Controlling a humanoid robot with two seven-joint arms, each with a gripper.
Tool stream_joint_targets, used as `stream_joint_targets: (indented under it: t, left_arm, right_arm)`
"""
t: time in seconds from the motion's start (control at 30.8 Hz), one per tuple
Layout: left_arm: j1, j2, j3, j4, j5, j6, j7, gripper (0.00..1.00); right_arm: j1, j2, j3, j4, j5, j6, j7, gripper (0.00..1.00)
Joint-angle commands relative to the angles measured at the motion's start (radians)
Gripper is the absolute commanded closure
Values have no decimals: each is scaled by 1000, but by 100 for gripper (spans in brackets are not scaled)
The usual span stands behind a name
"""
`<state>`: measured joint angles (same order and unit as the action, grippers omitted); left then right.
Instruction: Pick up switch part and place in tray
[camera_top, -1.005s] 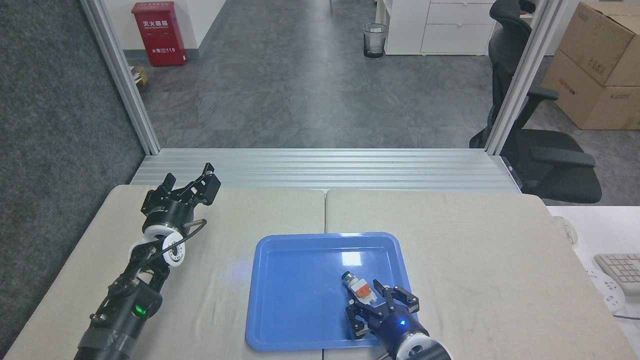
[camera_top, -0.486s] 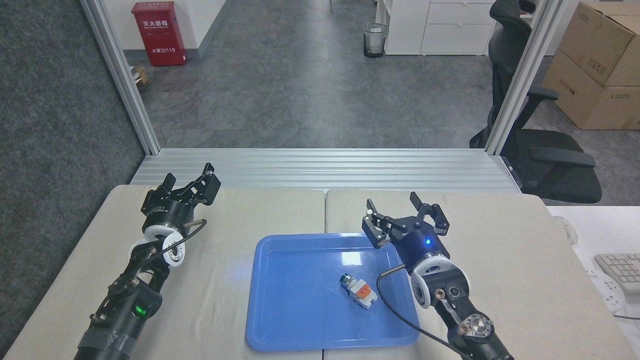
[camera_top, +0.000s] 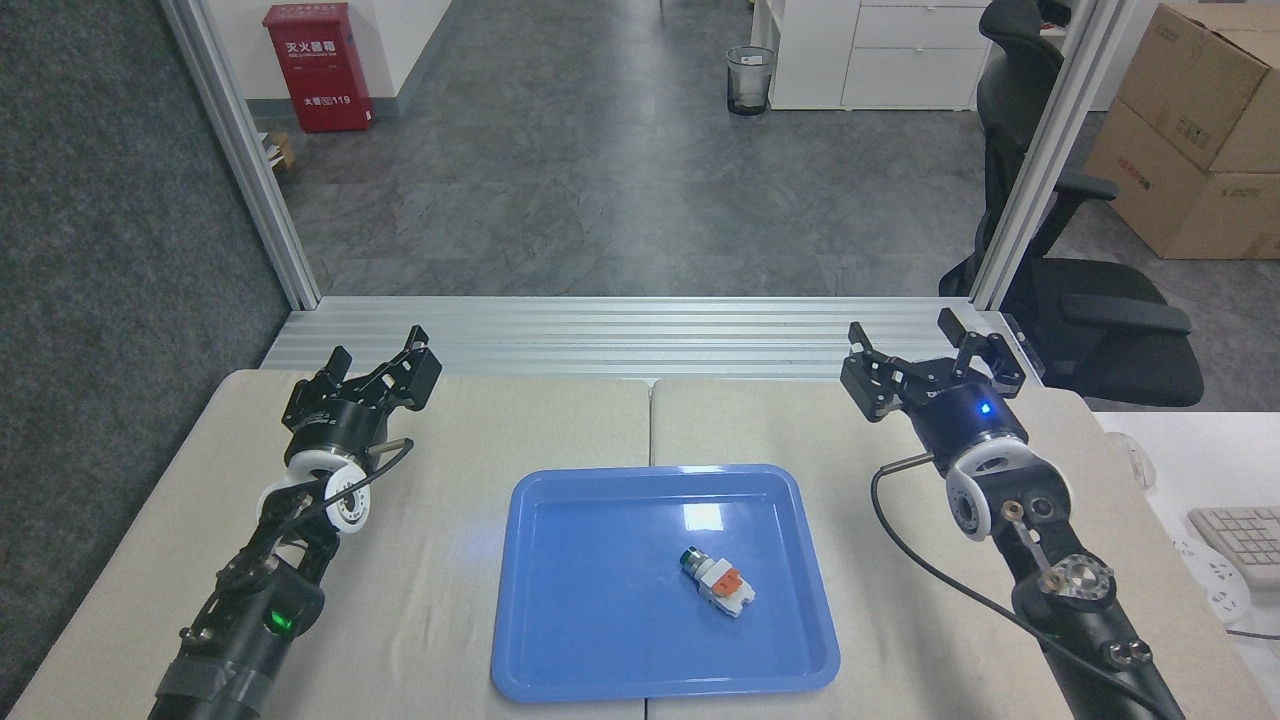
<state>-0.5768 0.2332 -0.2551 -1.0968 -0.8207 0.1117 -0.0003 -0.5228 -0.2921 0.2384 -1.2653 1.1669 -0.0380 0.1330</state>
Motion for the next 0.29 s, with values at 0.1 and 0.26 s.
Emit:
stream_joint_targets:
  t: [0.1,0.26]
  left_arm:
    - [0,0,-1,0,0,0,0,0]
    - [0,0,0,0,0,0,0,0]
  right_arm:
    - [7,-177,-133,86,-102,-53,19,2]
    - [9,-165,-148,81,-108,-51,7,2]
